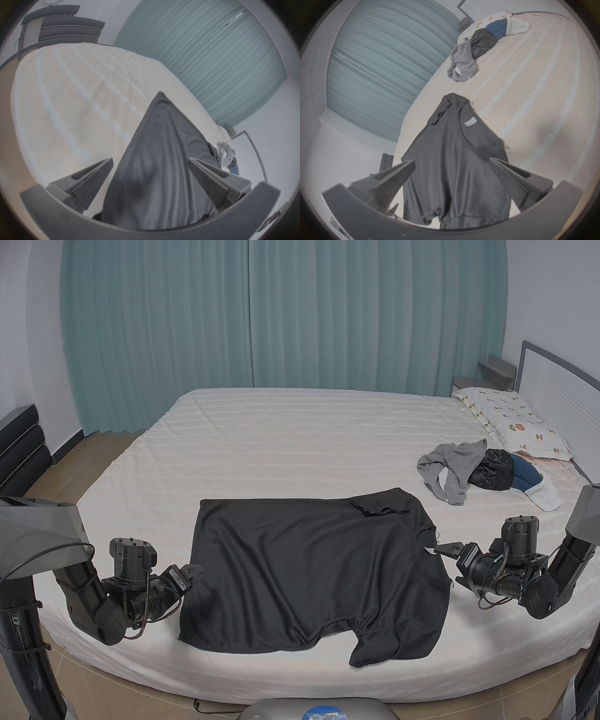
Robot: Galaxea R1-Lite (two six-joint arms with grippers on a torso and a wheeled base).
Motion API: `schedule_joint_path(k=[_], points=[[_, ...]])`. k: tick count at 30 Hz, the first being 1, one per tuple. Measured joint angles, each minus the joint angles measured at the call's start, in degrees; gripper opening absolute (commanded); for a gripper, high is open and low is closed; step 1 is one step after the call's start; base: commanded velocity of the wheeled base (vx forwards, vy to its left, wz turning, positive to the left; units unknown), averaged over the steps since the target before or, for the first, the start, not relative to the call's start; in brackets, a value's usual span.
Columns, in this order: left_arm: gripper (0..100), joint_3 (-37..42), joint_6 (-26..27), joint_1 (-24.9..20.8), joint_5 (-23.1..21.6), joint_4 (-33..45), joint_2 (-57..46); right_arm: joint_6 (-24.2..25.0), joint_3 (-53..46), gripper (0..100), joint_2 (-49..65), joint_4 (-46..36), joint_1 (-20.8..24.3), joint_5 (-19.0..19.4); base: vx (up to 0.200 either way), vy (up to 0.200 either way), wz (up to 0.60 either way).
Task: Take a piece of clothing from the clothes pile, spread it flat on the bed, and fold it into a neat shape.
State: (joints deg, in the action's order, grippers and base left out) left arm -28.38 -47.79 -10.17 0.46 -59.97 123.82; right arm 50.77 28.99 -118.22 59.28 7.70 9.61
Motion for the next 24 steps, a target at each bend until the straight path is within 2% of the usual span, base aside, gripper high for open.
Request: schedule_joint_path(k=[6, 12, 24], points=[[100, 1.5, -0.2, -0.8, 0.1, -3.2, 2.3, 0.1, -1.3, 100, 0.0, 0.3, 0.6, 0.1, 0.000, 0.000, 0.00], [100, 1.7, -1.0, -1.9, 0.3, -3.5, 3.2, -0.1, -1.7, 100, -1.4, 2.1, 0.9, 0.1, 0.000, -0.200, 0.00], [100, 5.5, -0.8, -3.1, 0.8, -2.8, 1.3, -0.3, -3.2, 100, -3.3, 4.3, 2.3, -0.2, 0.000, 0.000, 0.00]])
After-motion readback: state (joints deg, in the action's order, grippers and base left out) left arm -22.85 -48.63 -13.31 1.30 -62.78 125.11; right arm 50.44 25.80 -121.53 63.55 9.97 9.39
